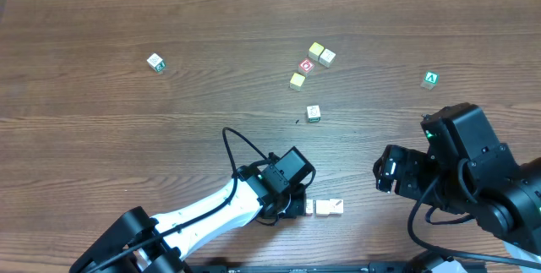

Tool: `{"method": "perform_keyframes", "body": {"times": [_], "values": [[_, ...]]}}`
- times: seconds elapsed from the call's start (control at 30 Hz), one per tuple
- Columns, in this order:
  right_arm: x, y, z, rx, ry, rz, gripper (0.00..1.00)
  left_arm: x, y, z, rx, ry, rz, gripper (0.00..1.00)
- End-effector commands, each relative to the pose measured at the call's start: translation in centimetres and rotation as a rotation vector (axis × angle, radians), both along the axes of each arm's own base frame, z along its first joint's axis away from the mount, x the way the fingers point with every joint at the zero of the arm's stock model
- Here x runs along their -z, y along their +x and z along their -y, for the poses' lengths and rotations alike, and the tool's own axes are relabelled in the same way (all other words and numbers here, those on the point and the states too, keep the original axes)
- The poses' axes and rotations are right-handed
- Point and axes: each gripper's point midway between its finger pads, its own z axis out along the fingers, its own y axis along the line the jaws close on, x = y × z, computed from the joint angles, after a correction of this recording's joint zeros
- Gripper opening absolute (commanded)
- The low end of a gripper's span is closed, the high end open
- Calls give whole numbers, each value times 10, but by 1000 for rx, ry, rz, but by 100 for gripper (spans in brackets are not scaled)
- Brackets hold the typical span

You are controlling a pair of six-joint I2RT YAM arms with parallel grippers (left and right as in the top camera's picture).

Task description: Flip 4 blocks

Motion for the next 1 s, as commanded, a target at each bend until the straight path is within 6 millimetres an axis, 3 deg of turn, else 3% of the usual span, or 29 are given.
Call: {"method": "perform_keyframes", "body": {"times": [0.0, 0.33, 0.63, 0.83, 0.97], "values": [[-9, 0, -1, -5, 19, 31, 93, 2, -1, 2, 18, -14, -8, 4], [-9, 0, -1, -8, 18, 32, 93, 3, 0, 5, 20, -22, -8, 4], [-9, 0, -1, -19, 15, 34, 93, 22, -2, 8, 12, -11, -56, 4], [-9, 0, -1, -28, 15, 34, 93, 19, 0, 7, 2, -5, -46, 4], [-9, 0, -1, -30, 14, 35, 93, 0, 9, -16, -29, 104, 29, 4]]}}
